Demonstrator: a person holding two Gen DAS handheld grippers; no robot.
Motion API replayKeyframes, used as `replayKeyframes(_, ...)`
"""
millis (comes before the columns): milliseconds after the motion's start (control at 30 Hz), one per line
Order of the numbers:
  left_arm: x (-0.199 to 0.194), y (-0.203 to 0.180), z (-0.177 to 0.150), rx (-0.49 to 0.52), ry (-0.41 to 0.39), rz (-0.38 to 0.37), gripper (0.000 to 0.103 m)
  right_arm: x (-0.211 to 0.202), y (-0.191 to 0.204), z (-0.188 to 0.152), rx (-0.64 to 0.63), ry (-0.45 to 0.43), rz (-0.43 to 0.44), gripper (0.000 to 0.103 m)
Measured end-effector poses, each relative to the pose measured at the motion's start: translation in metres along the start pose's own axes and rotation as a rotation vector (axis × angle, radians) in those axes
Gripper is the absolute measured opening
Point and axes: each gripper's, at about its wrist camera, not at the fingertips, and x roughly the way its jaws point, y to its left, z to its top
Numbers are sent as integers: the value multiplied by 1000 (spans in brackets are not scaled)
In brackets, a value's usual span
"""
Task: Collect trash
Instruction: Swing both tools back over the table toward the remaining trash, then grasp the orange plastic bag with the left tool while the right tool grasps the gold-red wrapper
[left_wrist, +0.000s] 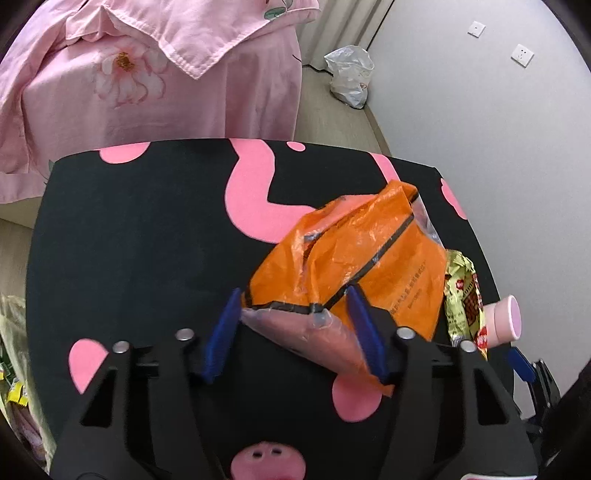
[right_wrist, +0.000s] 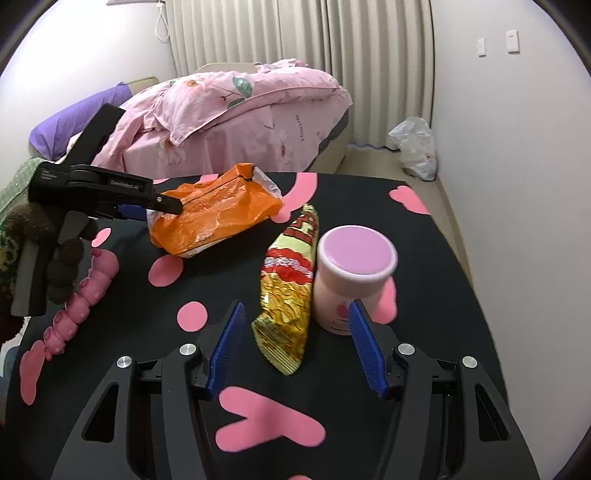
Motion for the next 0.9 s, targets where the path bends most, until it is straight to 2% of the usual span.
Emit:
replayKeyframes(167, -28, 7, -15, -17, -40, -15, 24, 7, 5, 1, 6, -1, 25, 56)
replayKeyframes(267, -42, 10, -28, -28, -39, -46, 22, 12, 3, 1, 28, 16, 38, 54)
replayKeyframes(333, -56, 10, -38, -12, -56, -34, 20, 14, 1, 0, 46, 29, 56, 44)
replayKeyframes(400, -65, 7, -46, 8, -70, -24, 19, 17, -1, -1, 58, 43, 74, 33)
replayKeyframes(567, -84, 0, -62, 38, -90, -1, 19, 10, 0, -4, 43, 53, 93, 32)
replayKeyframes(833, -89, -17, -89, 79, -41, -85, 19, -35, 4, -24, -45, 61, 57, 32)
replayKeyframes(900, -89, -23, -91, 113, -50, -145, 28, -44, 3, -32, -58, 74, 45, 32)
